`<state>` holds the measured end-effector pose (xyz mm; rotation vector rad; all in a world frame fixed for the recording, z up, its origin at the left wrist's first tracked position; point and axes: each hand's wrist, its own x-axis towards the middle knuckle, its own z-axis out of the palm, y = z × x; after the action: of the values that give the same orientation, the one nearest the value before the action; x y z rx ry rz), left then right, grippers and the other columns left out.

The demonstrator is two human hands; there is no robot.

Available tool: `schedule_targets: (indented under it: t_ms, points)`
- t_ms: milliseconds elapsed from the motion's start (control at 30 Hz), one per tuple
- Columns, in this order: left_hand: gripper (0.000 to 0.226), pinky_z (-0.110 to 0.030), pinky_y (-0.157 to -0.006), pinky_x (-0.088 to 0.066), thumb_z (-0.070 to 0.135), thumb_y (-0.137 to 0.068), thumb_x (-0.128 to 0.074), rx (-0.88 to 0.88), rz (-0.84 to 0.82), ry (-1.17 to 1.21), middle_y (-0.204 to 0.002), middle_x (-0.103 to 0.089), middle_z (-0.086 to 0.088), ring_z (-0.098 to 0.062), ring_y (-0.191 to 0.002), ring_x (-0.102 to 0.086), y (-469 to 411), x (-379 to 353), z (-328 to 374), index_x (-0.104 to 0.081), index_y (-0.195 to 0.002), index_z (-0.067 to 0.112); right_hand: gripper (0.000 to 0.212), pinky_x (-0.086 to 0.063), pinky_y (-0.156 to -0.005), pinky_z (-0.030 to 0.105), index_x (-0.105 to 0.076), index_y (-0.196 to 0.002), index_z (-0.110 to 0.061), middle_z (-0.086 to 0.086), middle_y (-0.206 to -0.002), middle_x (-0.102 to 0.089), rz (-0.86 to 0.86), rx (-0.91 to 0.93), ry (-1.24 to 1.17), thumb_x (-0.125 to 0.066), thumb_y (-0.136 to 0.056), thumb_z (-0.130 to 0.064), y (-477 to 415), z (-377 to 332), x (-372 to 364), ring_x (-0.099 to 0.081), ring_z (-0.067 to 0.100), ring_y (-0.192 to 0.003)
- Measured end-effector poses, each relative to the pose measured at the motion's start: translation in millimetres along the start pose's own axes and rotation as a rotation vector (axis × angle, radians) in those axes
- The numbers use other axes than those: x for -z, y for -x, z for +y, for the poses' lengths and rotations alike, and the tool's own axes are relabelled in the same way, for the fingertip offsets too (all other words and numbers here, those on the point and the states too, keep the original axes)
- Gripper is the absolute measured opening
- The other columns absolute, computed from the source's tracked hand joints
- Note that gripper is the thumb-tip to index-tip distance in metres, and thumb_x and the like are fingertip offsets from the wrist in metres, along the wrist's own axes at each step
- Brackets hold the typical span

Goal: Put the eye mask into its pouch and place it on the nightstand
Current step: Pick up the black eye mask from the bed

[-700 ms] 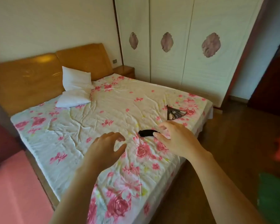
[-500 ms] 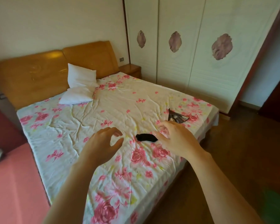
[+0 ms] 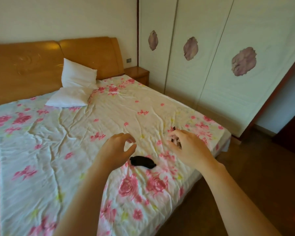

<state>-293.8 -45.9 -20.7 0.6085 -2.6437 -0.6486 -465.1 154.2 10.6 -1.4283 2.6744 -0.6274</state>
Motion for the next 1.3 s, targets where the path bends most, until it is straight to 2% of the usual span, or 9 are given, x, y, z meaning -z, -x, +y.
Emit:
schedule_targets:
  t_ms: [200, 300, 367, 633, 833, 967, 1067, 1167, 1300]
  points:
    - [0.026, -0.024, -0.081, -0.044, 0.035, -0.095, -0.060, -0.043, 0.008, 0.030, -0.107, -0.071, 0.003, -0.010, -0.096, -0.060, -96, -23, -3, -0.069, -0.113, 0.018, 0.036, -0.059, -0.075, 0.039, -0.058, -0.119, -0.029, -0.010, -0.110, -0.064, 0.070, -0.027, 0.008, -0.047, -0.095, -0.053, -83, 33, 9, -0.064, 0.013, -0.093]
    - [0.026, -0.020, -0.078, -0.041, 0.036, -0.095, -0.060, -0.008, -0.014, 0.028, -0.106, -0.070, 0.005, -0.007, -0.093, -0.056, -120, -33, -20, -0.069, -0.113, 0.020, 0.037, -0.058, -0.076, 0.038, -0.057, -0.122, -0.027, -0.007, -0.118, -0.064, -0.006, -0.011, -0.012, -0.048, -0.094, -0.051, -110, 47, -8, -0.063, 0.014, -0.101]
    - [0.025, -0.017, -0.077, -0.039, 0.036, -0.095, -0.060, 0.042, -0.034, 0.043, -0.107, -0.069, 0.007, -0.006, -0.094, -0.057, -133, -44, -35, -0.069, -0.113, 0.021, 0.039, -0.057, -0.080, 0.037, -0.056, -0.126, -0.027, -0.006, -0.123, -0.062, -0.055, -0.011, -0.023, -0.049, -0.095, -0.050, -132, 57, -21, -0.063, 0.015, -0.105]
    - [0.025, -0.029, -0.089, -0.049, 0.036, -0.095, -0.060, 0.264, -0.064, -0.007, -0.111, -0.070, 0.006, -0.014, -0.104, -0.062, -183, -97, -86, -0.067, -0.115, 0.023, 0.037, -0.054, -0.082, 0.035, -0.059, -0.123, -0.022, -0.005, -0.120, -0.063, -0.165, 0.067, -0.141, -0.053, -0.095, -0.047, -237, 109, -78, -0.062, 0.014, -0.104]
    - [0.026, -0.029, -0.090, -0.049, 0.038, -0.097, -0.054, 0.461, -0.141, -0.072, -0.110, -0.063, 0.013, -0.012, -0.107, -0.060, -232, -138, -108, -0.063, -0.118, 0.027, 0.035, -0.055, -0.084, 0.040, -0.059, -0.120, -0.022, -0.004, -0.119, -0.063, -0.321, 0.143, -0.209, -0.052, -0.096, -0.046, -323, 154, -126, -0.063, 0.017, -0.103]
    - [0.026, -0.028, -0.088, -0.046, 0.031, -0.098, -0.055, 0.540, -0.143, -0.065, -0.111, -0.067, 0.004, -0.015, -0.102, -0.060, -255, -183, -137, -0.066, -0.118, 0.020, 0.036, -0.053, -0.082, 0.038, -0.060, -0.120, -0.019, -0.002, -0.118, -0.062, -0.425, 0.165, -0.229, -0.051, -0.097, -0.045, -369, 177, -186, -0.062, 0.019, -0.101]
    - [0.024, -0.037, -0.089, -0.051, 0.027, -0.096, -0.058, 0.605, -0.181, -0.017, -0.108, -0.069, -0.002, -0.020, -0.100, -0.063, -256, -233, -174, -0.066, -0.116, 0.015, 0.034, -0.053, -0.080, 0.039, -0.060, -0.119, -0.016, 0.001, -0.117, -0.062, -0.522, 0.176, -0.212, -0.052, -0.097, -0.041, -386, 190, -247, -0.063, 0.022, -0.100]
    - [0.026, -0.047, -0.086, -0.055, 0.027, -0.094, -0.058, 0.697, -0.247, 0.035, -0.108, -0.069, -0.006, -0.026, -0.096, -0.066, -246, -294, -221, -0.066, -0.114, 0.014, 0.035, -0.054, -0.081, 0.041, -0.060, -0.120, -0.015, 0.004, -0.120, -0.062, -0.616, 0.151, -0.192, -0.052, -0.097, -0.040, -390, 203, -319, -0.063, 0.025, -0.101]
    - [0.035, -0.049, -0.090, -0.053, 0.035, -0.096, -0.057, 0.765, -0.346, 0.062, -0.113, -0.065, -0.009, -0.031, -0.103, -0.063, -230, -381, -279, -0.061, -0.124, 0.014, 0.038, -0.053, -0.080, 0.038, -0.057, -0.124, -0.017, 0.005, -0.123, -0.060, -0.733, 0.114, -0.168, -0.053, -0.096, -0.042, -375, 224, -418, -0.063, 0.025, -0.100]
